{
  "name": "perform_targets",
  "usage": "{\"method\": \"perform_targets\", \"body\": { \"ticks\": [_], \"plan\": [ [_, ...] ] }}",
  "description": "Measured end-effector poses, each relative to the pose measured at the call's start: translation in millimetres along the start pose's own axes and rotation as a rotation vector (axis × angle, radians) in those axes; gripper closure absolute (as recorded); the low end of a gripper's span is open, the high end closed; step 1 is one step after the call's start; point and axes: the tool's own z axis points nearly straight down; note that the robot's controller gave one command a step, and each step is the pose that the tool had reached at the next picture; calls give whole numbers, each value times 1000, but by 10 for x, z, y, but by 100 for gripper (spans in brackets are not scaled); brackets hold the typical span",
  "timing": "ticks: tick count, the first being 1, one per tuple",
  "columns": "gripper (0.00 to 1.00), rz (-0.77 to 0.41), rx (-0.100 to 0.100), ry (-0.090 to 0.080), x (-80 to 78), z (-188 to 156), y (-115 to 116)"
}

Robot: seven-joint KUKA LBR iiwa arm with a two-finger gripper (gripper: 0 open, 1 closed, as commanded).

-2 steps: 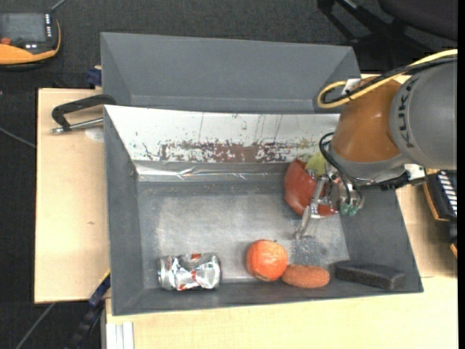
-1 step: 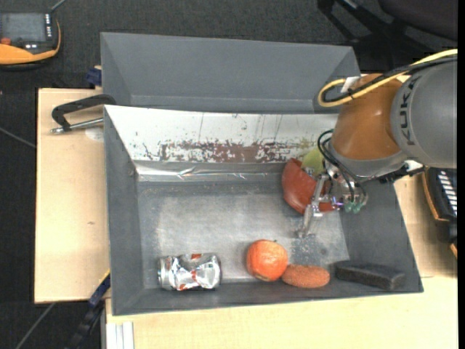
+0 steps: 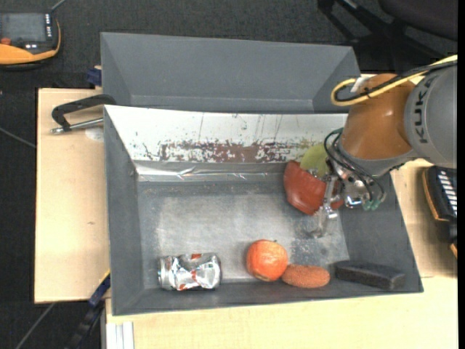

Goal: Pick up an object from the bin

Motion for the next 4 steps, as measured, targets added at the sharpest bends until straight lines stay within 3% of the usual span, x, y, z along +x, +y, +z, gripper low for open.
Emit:
{"method": "perform_targets", "body": {
  "ticks": [1, 2, 3, 4],
  "plan": [
    [0, 9, -4, 20, -167, -5, 115],
    [0, 36, -6, 37, -208, 2, 300],
    [0, 23, -6, 45, -215, -1, 345],
    [0, 241, -3, 42, 58, 11, 572]
  ]
}}
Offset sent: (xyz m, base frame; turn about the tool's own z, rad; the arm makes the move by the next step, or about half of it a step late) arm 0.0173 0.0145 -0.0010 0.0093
